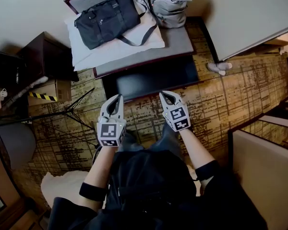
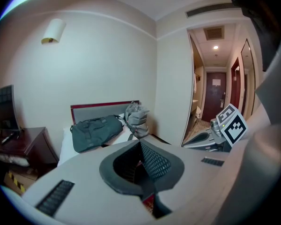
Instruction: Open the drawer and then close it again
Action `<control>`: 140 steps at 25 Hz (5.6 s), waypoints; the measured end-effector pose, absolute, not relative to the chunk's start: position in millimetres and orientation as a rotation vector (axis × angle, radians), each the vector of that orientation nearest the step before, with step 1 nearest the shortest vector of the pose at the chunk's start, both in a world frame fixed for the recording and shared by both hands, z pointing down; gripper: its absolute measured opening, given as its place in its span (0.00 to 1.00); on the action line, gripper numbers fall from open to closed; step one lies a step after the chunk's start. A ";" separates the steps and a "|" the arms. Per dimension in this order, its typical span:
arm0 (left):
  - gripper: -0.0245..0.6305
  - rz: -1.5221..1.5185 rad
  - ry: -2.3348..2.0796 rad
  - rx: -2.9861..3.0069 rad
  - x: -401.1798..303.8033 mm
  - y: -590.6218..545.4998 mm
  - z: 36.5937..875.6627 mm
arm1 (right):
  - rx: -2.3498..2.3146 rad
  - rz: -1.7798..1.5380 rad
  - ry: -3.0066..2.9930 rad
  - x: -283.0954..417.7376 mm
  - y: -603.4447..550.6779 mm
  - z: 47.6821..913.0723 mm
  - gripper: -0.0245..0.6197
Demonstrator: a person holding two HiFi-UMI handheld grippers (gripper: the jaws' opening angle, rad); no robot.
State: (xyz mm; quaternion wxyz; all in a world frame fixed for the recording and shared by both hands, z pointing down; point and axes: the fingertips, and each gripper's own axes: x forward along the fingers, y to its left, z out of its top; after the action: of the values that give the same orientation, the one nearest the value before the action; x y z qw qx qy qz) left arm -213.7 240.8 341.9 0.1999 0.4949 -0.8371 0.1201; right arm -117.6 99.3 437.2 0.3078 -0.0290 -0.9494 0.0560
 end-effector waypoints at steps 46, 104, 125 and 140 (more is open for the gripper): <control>0.04 0.303 -2.242 1.278 -201.6 155.4 711.6 | 0.110 0.380 -2.055 -86.2 101.6 969.8 0.04; 0.04 0.221 -2.387 1.045 -287.5 205.2 747.8 | 0.235 0.293 -2.359 -323.4 -8.4 968.8 0.04; 0.04 0.245 -2.417 1.038 -299.8 223.2 742.5 | 0.238 0.189 -2.341 -338.7 -15.6 965.5 0.04; 0.04 0.373 -2.370 1.169 -280.6 243.9 556.5 | 0.069 0.066 -2.505 -281.5 29.3 674.4 0.05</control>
State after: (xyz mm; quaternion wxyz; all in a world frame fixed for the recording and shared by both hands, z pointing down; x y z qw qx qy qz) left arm -280.6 243.9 556.5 0.2339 0.4259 -0.8634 0.1357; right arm -281.5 29.3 674.4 0.3123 0.0263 -0.9493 0.0249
